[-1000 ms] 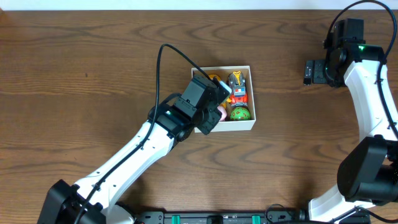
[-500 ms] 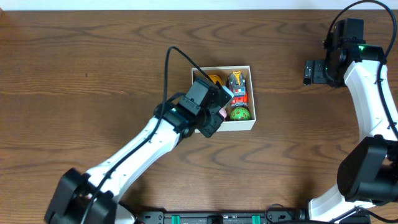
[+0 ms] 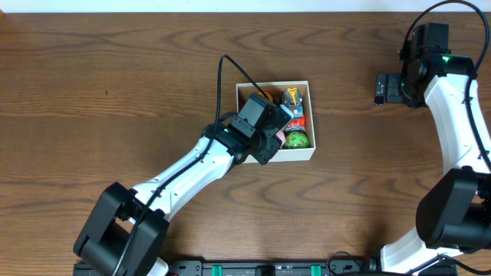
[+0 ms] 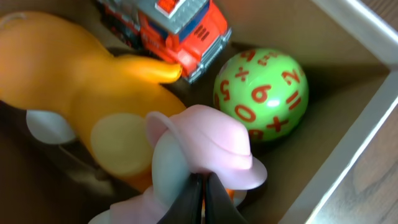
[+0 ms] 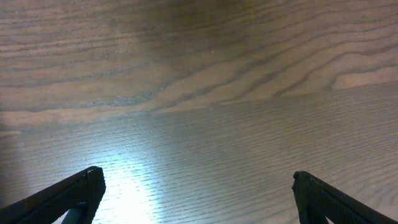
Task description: Pack container
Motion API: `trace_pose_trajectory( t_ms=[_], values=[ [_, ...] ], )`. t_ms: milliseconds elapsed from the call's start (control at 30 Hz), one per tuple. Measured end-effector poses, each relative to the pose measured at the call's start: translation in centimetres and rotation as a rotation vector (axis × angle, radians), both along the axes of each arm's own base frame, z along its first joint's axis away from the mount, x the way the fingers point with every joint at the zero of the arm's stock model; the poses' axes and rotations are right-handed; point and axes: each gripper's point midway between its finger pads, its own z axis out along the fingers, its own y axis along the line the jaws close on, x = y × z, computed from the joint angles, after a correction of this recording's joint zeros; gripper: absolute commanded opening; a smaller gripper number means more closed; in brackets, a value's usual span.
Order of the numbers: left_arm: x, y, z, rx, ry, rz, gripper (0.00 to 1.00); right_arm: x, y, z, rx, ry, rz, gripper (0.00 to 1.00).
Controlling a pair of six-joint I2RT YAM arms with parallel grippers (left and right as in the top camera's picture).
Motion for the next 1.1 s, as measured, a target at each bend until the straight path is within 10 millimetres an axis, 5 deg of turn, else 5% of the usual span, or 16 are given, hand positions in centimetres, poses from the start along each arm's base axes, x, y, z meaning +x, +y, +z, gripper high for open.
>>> trace_pose_trajectory(
  t_ms=[600, 1100],
  values=[
    [0.1, -0.2, 0.7, -0.014, -0.018, -0.003, 0.06, 0.0, 0.0, 0.0, 0.000, 0.000, 0.000, 0.99],
    [0.5, -0.5, 3.3, -0.063, -0.081, -0.003, 0.06, 0.0, 0.0, 0.0, 0.000, 0.000, 0.000, 0.99]
  ],
)
